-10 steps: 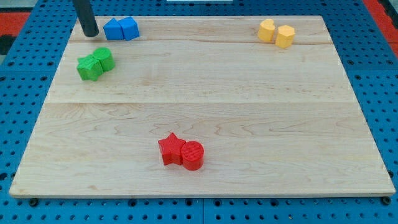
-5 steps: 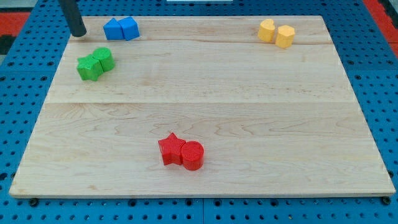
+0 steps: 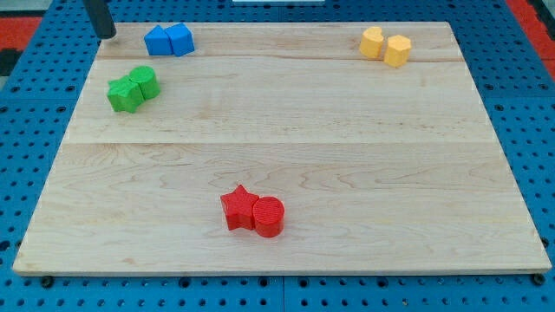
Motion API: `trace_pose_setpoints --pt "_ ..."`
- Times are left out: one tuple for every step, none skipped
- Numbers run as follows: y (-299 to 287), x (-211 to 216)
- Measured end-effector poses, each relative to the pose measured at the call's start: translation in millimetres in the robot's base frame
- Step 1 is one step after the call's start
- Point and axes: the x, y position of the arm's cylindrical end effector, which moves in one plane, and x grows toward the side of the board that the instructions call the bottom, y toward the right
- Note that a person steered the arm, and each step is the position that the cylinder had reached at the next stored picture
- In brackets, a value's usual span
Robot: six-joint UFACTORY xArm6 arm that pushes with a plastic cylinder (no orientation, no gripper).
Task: Place both the blue blocks at the top center of the board
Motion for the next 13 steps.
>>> trace_pose_setpoints --pt "2 0" --pt "0 0" --pt "-7 -2" --pt "-16 -2" --pt "-14 -2" --pt "23 2" --pt "34 7" --pt "64 10" --pt "102 11" --pt "128 11" --pt "136 5" --pt "100 -15" --pt "159 -4"
